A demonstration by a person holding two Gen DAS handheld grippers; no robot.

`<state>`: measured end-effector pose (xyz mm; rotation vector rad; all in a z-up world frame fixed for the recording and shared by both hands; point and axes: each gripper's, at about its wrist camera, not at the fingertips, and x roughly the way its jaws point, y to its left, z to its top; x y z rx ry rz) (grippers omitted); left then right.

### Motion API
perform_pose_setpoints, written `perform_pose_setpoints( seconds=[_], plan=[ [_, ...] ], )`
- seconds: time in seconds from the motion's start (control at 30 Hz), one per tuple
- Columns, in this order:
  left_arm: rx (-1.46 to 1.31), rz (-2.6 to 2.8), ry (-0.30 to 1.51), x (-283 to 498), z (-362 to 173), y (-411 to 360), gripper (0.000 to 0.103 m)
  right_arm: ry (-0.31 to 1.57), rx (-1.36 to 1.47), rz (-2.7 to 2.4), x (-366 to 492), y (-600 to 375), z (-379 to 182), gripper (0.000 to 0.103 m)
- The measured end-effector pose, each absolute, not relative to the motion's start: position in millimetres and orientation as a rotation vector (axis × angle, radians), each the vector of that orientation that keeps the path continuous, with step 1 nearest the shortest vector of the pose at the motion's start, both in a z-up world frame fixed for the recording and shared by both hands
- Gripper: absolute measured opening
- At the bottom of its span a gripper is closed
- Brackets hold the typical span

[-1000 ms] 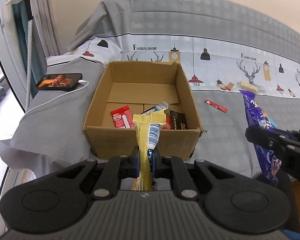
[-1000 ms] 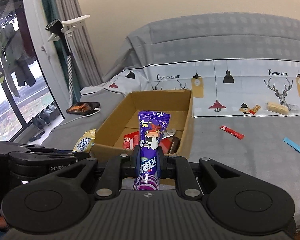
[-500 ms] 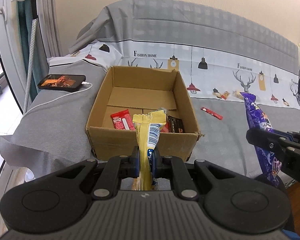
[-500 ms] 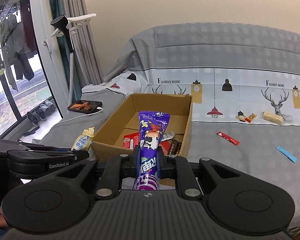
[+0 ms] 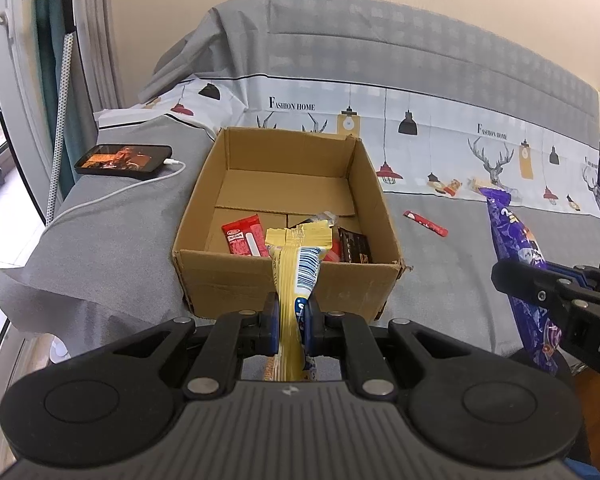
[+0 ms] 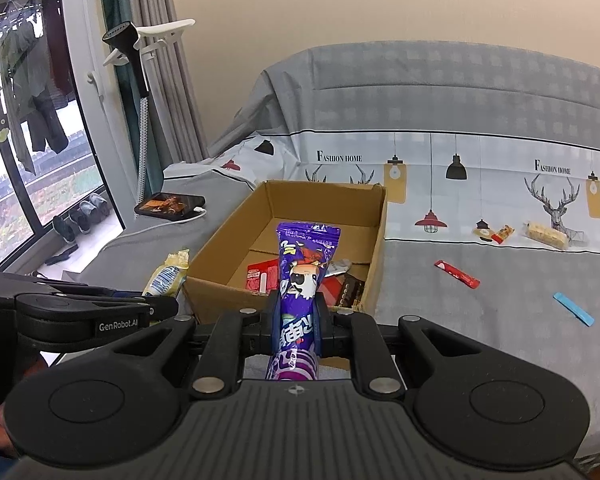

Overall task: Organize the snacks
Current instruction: 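Carry the yellow bar with the left tool while the right tool carries the purple candy over the box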

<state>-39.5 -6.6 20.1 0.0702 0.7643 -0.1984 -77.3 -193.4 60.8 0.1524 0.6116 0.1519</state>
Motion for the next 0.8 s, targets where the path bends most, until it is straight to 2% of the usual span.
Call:
perform_pose_setpoints(
  seconds=[0.8],
  plan=[
    [0.055,-0.206,0.784,4,17,8,0.013,0.662,0.15,0.121,-46,-186,48,0.016]
  ],
)
